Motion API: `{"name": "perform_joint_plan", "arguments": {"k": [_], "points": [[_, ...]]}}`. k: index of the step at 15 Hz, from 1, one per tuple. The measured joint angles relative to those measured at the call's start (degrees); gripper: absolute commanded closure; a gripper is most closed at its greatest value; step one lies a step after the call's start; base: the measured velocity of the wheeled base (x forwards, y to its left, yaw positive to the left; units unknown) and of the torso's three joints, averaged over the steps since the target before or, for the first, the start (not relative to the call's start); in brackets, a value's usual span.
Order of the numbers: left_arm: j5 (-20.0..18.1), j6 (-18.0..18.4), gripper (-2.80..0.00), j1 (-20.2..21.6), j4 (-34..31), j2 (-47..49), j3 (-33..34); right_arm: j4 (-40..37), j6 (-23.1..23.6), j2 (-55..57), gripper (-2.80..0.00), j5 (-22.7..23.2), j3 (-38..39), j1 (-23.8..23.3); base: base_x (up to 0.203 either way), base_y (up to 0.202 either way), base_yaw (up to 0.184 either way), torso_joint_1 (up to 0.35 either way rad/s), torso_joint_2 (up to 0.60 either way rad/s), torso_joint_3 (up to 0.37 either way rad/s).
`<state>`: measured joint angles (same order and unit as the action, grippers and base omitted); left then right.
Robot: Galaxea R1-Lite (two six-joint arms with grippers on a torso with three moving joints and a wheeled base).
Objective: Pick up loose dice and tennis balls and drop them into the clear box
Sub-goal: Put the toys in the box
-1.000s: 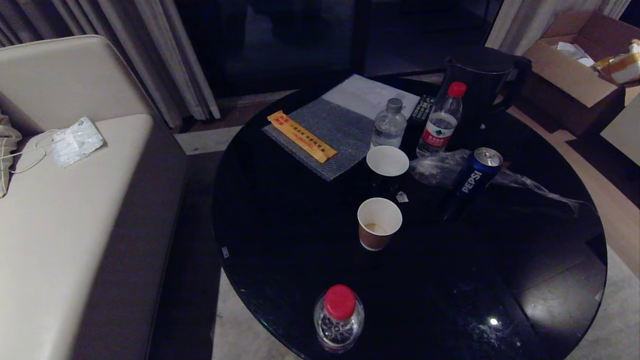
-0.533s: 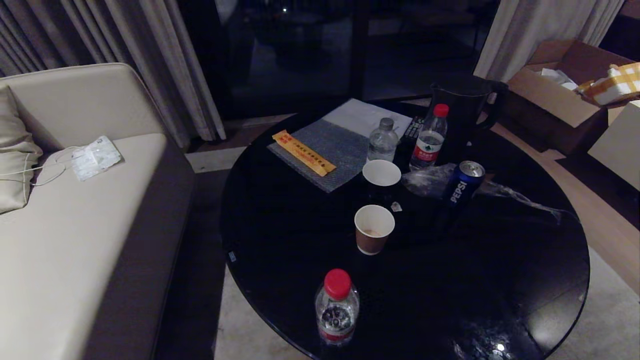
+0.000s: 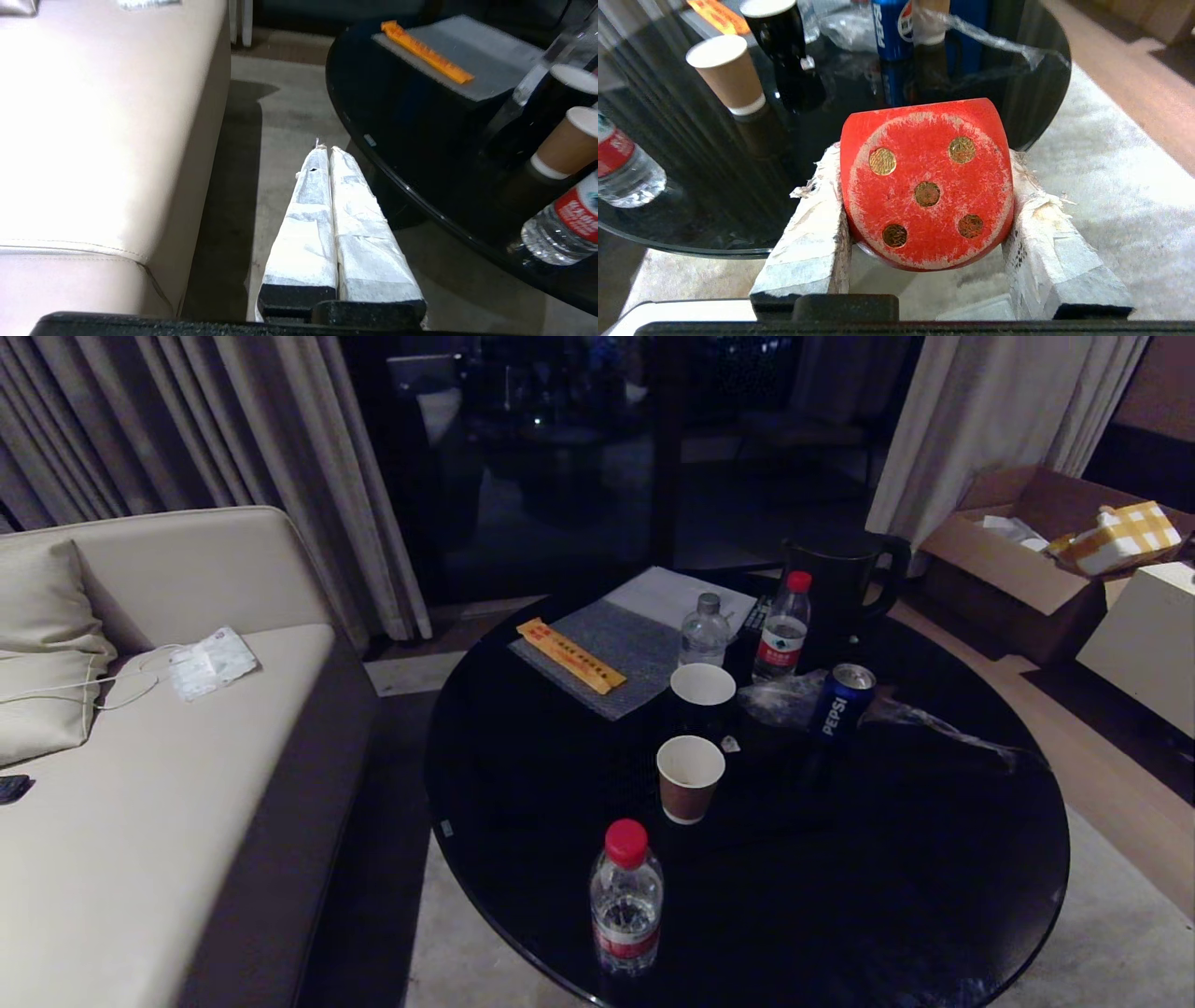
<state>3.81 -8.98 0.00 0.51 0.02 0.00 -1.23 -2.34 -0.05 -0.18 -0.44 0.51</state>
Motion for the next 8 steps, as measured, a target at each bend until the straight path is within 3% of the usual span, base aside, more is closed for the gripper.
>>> {"name": "perform_joint_plan", "arguments": {"k": [8], "points": [[-0.01,0.0,0.0,0.0,0.0,0.0,0.0,0.0,-0.02,0.0,0.0,0.0,-0.02,0.0,0.0,0.0,0.0,0.003,0.0,0.202]]}}
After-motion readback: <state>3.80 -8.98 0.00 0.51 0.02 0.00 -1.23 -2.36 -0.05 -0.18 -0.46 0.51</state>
